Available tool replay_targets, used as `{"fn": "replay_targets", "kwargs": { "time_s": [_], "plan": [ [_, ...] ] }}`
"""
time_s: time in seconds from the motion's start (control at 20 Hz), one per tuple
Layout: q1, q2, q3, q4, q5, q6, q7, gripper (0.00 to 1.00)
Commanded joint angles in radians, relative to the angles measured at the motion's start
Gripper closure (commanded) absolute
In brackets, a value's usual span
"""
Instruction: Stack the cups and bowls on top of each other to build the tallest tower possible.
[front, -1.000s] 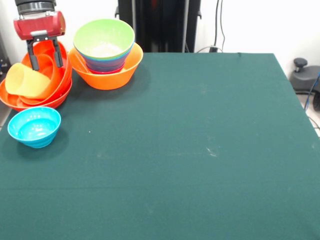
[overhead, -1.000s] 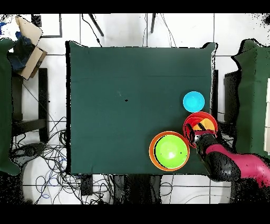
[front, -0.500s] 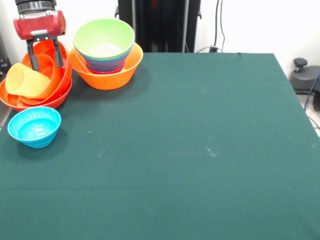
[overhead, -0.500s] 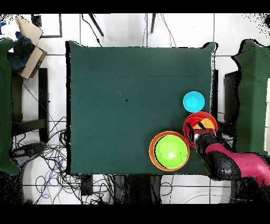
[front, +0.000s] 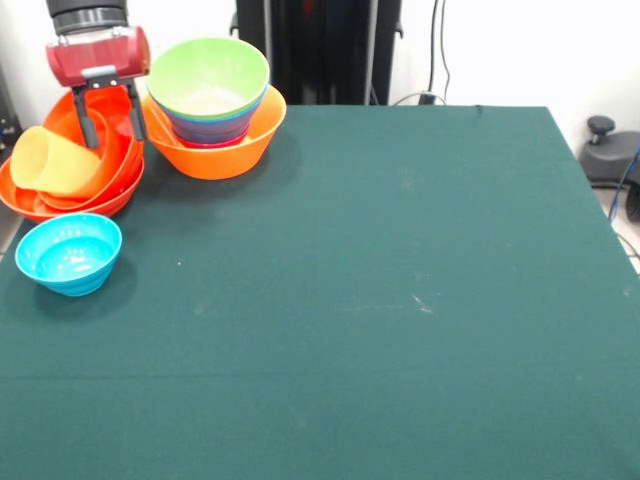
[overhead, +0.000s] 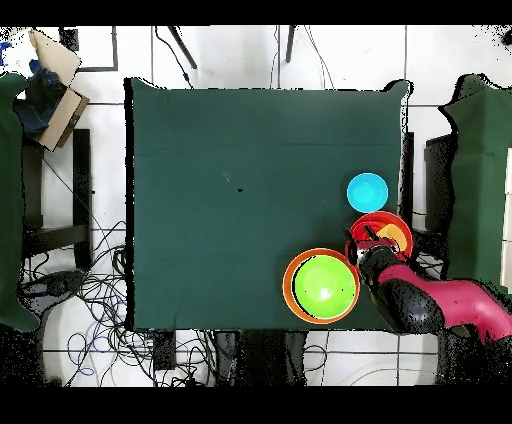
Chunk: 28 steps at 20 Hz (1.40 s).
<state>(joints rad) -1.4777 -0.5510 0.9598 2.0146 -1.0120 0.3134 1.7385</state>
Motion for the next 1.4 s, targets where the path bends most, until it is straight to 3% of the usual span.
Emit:
{"fn": "replay_targets", "kwargs": {
  "time_s": [0.05, 0.15, 0.45, 0.55, 0.65, 0.8, 1.1, 1.3, 1.4],
  "plan": [
    [0.097, 0.024, -0.050, 0.036, -0.142, -0.018, -0.130, 0.00],
    [0.107, 0.003, -0.052, 0.043, -0.135, 0.001, -0.132, 0.00],
    [0.131, 0.034, -0.091, 0.006, -0.151, 0.060, -0.166, 0.00],
    [0.093, 0.063, -0.065, 0.010, -0.126, 0.053, -0.191, 0.00],
    [0.012, 0.134, 0.010, 0.023, -0.102, 0.001, -0.223, 0.00],
    [-0.113, 0.308, 0.139, 0.031, -0.110, -0.051, -0.303, 0.00],
    [-0.161, 0.419, 0.184, 0.020, -0.164, -0.083, -0.318, 0.00],
    [-0.208, 0.514, 0.232, 0.038, -0.213, -0.106, -0.385, 0.00],
    [-0.185, 0.472, 0.251, 0.075, -0.283, -0.173, -0.315, 0.00]
  ]
}}
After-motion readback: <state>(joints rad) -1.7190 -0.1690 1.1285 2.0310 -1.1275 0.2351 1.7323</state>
